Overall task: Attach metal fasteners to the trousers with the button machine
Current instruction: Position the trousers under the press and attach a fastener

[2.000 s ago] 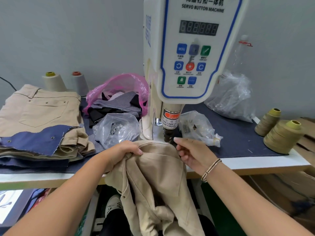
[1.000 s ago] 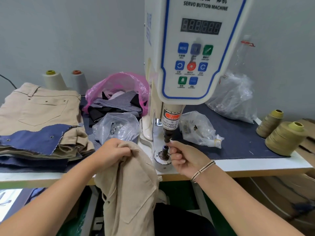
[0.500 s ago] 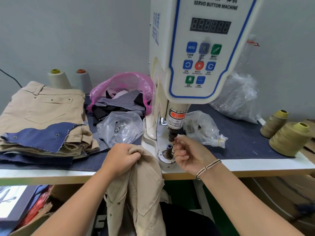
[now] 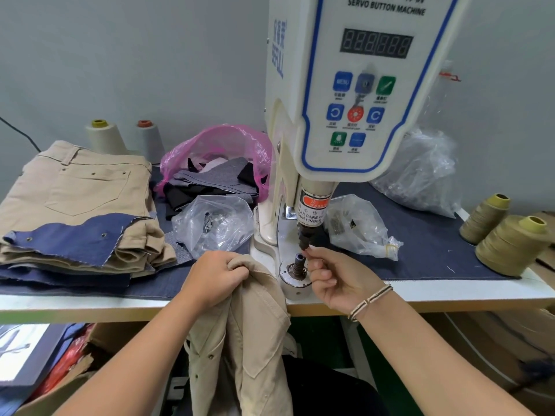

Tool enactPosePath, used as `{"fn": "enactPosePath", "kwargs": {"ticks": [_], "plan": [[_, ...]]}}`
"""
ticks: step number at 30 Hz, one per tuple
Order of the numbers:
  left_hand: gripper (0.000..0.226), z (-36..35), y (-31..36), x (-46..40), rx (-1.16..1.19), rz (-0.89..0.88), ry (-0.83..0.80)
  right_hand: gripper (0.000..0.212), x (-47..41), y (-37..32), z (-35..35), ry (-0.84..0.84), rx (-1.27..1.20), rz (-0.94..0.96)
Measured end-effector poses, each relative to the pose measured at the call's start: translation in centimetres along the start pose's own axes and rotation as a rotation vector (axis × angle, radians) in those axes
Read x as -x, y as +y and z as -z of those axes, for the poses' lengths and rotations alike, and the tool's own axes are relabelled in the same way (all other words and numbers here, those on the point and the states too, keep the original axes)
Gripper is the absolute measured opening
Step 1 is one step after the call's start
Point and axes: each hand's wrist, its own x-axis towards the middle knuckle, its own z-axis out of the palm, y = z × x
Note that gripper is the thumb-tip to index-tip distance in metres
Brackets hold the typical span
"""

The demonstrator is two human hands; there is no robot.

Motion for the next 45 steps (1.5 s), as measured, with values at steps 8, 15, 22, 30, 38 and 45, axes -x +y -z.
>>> {"fn": "enactPosePath", "kwargs": {"ticks": [8,15,22,30,38,45], "plan": [[0.014,-0.1,-0.1,-0.1,0.006,-0.006,0.006,0.018,0.8,0.4,-0.1,-0.048,-0.295,-0.07],[0.013,-0.1,0.0,0.0,0.006,-0.011,0.001,0.032,1.4,0.6,-1.1,-0.102,-0.422,-0.033],[0.014,-0.2,-0.1,0.0,0.011,-0.015,0.012,0.006,1.8,0.8,-2.1,-0.012,-0.337,-0.023],[0.014,0.0,0.3,0.2,0.008,-0.014,0.019,0.014,1.8,1.1,-2.6,-0.023,-0.467,-0.023],[0.022,0.2,0.4,0.2,-0.005,0.004,0.008,0.018,2.7,5.9,-5.3,-0.119,-0.259,0.006],[0.062,0.6,0.6,0.7,0.109,0.007,0.05,0.027,-7.4,4.7,-13.2,0.113,1.308,0.626]]}}
